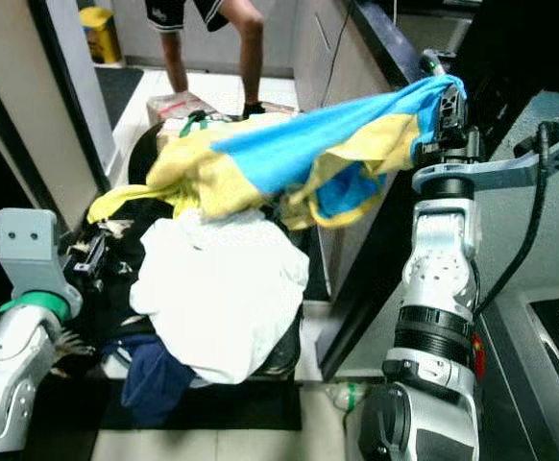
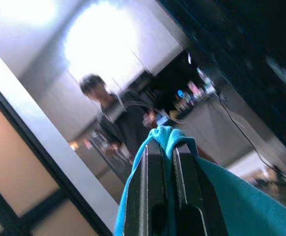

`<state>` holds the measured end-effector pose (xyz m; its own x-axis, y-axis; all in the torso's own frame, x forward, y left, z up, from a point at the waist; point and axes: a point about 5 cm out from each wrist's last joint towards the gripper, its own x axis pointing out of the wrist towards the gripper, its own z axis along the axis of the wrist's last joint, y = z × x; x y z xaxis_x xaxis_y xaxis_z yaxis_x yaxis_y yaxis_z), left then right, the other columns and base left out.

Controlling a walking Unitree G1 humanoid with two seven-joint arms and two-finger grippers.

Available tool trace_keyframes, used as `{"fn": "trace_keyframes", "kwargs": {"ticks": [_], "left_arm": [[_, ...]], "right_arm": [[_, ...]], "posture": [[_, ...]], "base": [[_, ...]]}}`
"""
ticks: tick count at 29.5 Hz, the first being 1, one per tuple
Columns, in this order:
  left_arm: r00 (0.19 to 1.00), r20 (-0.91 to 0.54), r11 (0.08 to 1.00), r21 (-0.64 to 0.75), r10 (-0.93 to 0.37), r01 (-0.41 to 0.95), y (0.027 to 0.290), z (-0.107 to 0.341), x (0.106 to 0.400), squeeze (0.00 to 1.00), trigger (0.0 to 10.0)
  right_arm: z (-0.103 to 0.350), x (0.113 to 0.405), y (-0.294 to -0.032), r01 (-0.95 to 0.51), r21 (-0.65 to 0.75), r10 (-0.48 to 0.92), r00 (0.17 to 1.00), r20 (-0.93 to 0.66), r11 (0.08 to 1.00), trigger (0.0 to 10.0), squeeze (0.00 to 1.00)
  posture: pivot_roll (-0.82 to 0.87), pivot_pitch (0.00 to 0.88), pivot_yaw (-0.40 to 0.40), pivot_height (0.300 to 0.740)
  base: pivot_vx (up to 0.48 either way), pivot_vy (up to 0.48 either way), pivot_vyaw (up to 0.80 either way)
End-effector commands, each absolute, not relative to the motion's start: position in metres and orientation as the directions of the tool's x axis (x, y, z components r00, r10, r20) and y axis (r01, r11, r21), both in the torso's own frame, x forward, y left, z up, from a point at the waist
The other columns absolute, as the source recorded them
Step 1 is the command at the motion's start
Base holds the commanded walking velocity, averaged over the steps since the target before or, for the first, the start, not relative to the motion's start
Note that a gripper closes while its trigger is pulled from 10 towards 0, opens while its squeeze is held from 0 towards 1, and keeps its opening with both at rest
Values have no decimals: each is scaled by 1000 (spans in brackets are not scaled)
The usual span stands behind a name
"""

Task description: Clothes washing

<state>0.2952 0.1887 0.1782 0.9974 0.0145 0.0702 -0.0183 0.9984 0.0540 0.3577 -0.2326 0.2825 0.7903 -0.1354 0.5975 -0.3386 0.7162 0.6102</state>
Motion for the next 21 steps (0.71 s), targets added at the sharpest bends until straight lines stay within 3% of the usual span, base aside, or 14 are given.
{"fn": "trace_keyframes", "kwargs": {"ticks": [1, 5, 10, 12, 15, 21], "left_arm": [[999, 49, 999, 48, -10, 7, 186, 175, 295, 0, 10000], [998, 57, 998, 48, -41, 39, 183, 179, 295, 0, 10000], [996, 59, 996, 62, -64, 60, 181, 180, 295, 0, 10000], [989, 65, 988, 85, -135, 129, 173, 181, 293, 0, 10000], [985, 64, 983, 102, -162, 155, 170, 181, 292, 0, 10000], [984, 61, 981, 111, -168, 160, 170, 180, 291, 0, 10000]], "right_arm": [[262, 360, -212, -324, 580, -42, 848, 528, 747, 10000, 0], [238, 356, -183, -342, 567, 58, 887, 458, 749, 10000, 0], [228, 355, -173, -347, 581, 83, 898, 432, 736, 10000, 0], [220, 350, -152, -437, 557, 203, 879, 432, 707, 10000, 0], [217, 347, -142, -478, 539, 260, 864, 431, 694, 10000, 0], [213, 346, -139, -462, 541, 258, 874, 412, 703, 10000, 0]], "posture": [[143, 36, 28, 740], [148, 34, 30, 740], [148, 34, 30, 740], [148, 34, 30, 740], [148, 29, 33, 740], [151, 15, 35, 740]], "base": [[0, 0, 0], [0, 0, 0], [0, 0, 0], [0, 0, -800], [0, 0, -800], [0, 0, -800]]}}
